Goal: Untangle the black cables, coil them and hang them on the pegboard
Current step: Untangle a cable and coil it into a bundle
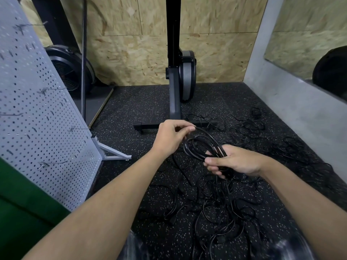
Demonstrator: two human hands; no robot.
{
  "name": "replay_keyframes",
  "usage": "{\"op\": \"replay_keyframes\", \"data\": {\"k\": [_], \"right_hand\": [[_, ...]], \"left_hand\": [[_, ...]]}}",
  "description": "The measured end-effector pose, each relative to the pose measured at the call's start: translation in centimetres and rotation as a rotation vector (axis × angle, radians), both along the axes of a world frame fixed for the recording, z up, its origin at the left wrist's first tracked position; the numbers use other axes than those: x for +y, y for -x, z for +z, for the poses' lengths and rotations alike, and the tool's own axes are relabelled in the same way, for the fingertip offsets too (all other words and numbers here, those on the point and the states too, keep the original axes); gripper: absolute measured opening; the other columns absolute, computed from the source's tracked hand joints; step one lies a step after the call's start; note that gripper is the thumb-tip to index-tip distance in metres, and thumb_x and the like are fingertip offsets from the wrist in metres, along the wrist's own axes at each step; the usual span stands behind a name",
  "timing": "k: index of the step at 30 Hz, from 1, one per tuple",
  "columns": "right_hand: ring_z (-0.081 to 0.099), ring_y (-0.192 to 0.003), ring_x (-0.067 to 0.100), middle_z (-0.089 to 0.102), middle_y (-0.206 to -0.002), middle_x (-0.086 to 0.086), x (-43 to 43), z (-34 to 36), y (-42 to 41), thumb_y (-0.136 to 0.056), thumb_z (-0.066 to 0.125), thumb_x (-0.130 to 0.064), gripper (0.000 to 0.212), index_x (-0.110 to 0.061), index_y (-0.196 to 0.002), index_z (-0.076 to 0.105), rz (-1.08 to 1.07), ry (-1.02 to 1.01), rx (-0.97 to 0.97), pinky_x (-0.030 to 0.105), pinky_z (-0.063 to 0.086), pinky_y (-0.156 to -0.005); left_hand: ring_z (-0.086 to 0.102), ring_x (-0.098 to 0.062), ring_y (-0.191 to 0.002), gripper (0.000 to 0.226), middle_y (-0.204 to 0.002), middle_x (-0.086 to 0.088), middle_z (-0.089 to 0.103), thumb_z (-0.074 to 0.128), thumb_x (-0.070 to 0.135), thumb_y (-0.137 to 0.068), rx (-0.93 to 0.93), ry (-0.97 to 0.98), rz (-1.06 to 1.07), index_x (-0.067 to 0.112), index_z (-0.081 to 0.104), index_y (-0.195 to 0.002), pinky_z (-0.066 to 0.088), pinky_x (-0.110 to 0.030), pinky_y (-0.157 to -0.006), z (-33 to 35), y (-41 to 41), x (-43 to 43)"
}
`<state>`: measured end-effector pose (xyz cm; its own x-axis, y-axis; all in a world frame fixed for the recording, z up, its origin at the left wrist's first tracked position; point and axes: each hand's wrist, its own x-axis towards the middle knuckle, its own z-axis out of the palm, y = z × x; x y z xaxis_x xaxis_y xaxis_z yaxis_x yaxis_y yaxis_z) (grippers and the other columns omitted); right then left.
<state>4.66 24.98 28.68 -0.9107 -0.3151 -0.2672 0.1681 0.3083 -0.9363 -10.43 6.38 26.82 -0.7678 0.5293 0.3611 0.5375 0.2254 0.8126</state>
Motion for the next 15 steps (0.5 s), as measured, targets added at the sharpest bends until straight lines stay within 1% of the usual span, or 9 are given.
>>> {"op": "replay_keyframes", "data": {"k": [2, 4, 6, 7, 9, 11, 13, 14, 15], "right_hand": [[0.053, -0.072, 0.020, 0.054, -0.077, 0.004, 0.2, 0.4, 0.0, -0.103, 0.061, -0.031, 0.028, -0.005, -0.094, 0.061, -0.067, -0.047, 0.074, 0.030, 0.051, -0.067], [0.055, -0.071, 0.020, 0.056, -0.077, 0.004, 0.5, 0.5, 0.0, -0.103, 0.060, -0.035, 0.033, -0.005, -0.090, 0.059, -0.094, -0.146, 0.140, 0.031, 0.051, -0.066], [0.057, -0.069, 0.015, 0.059, -0.074, -0.002, 0.6, 0.2, 0.1, -0.103, 0.061, -0.037, 0.034, -0.008, -0.086, 0.057, -0.107, -0.261, 0.184, 0.030, 0.050, -0.066], [0.057, -0.069, 0.011, 0.060, -0.073, -0.006, 0.6, 0.0, 0.1, -0.103, 0.061, -0.036, 0.031, -0.011, -0.086, 0.057, -0.138, -0.294, 0.198, 0.027, 0.050, -0.065], [0.057, -0.068, 0.006, 0.060, -0.074, -0.009, 0.7, -0.3, 0.3, -0.104, 0.060, -0.035, 0.022, -0.017, -0.090, 0.058, -0.233, -0.325, 0.224, 0.022, 0.049, -0.064], [0.058, -0.071, 0.007, 0.061, -0.080, -0.007, 1.1, -0.7, 0.6, -0.105, 0.058, -0.033, 0.013, -0.021, -0.100, 0.058, -0.339, -0.361, 0.254, 0.024, 0.050, -0.066], [0.059, -0.076, 0.011, 0.064, -0.087, -0.004, 1.6, -1.1, 0.8, -0.107, 0.055, -0.030, 0.008, -0.022, -0.109, 0.056, -0.434, -0.378, 0.248, 0.030, 0.051, -0.070], [0.059, -0.078, 0.013, 0.064, -0.090, -0.003, 1.8, -1.3, 1.0, -0.107, 0.055, -0.029, 0.009, -0.022, -0.112, 0.055, -0.466, -0.390, 0.226, 0.032, 0.051, -0.071], [0.058, -0.078, 0.013, 0.065, -0.092, -0.003, 1.7, -1.3, 1.0, -0.107, 0.054, -0.029, 0.009, -0.022, -0.113, 0.055, -0.482, -0.390, 0.193, 0.031, 0.050, -0.070]], "left_hand": [[0.070, -0.003, -0.078, 0.006, -0.088, 0.008, 0.079, 0.079, 0.016, -0.091, -0.024, 0.035, -0.020, 0.016, 0.084, -0.095, 0.059, -0.025, -0.077, -0.8, 0.4, 0.2], [0.064, -0.004, -0.078, 0.006, -0.090, 0.005, 0.080, 0.081, 0.021, -0.089, -0.052, 0.126, -0.051, 0.018, 0.084, -0.091, 0.059, -0.034, -0.078, -2.0, 0.6, 0.2], [0.062, -0.005, -0.079, 0.008, -0.095, 0.000, 0.081, 0.080, 0.025, -0.090, -0.074, 0.276, -0.058, 0.020, 0.085, -0.093, 0.054, -0.028, -0.075, -2.5, 0.3, 0.1], [0.064, -0.005, -0.079, 0.006, -0.094, 0.002, 0.081, 0.080, 0.026, -0.090, -0.104, 0.338, -0.060, 0.023, 0.085, -0.093, 0.051, -0.022, -0.073, -2.7, 0.3, 0.1], [0.066, -0.002, -0.081, 0.008, -0.090, 0.007, 0.079, 0.079, 0.036, -0.091, -0.180, 0.425, -0.083, 0.030, 0.083, -0.089, 0.047, -0.017, -0.074, -3.0, 0.3, 0.0], [0.067, -0.005, -0.088, 0.015, -0.095, 0.007, 0.079, 0.077, 0.043, -0.091, -0.181, 0.484, -0.078, 0.030, 0.083, -0.096, 0.047, -0.017, -0.081, -2.8, 0.1, 0.1], [0.068, -0.010, -0.097, 0.021, -0.102, 0.004, 0.079, 0.075, 0.043, -0.093, -0.156, 0.511, -0.057, 0.027, 0.083, -0.105, 0.050, -0.024, -0.090, -2.7, 0.1, 0.2], [0.068, -0.012, -0.097, 0.021, -0.102, 0.003, 0.079, 0.074, 0.041, -0.094, -0.150, 0.524, -0.061, 0.026, 0.083, -0.106, 0.051, -0.026, -0.092, -2.7, 0.1, 0.3], [0.068, -0.012, -0.091, 0.020, -0.098, 0.002, 0.078, 0.074, 0.040, -0.095, -0.151, 0.538, -0.066, 0.025, 0.083, -0.106, 0.053, -0.026, -0.088, -2.7, 0.1, 0.3]]}}
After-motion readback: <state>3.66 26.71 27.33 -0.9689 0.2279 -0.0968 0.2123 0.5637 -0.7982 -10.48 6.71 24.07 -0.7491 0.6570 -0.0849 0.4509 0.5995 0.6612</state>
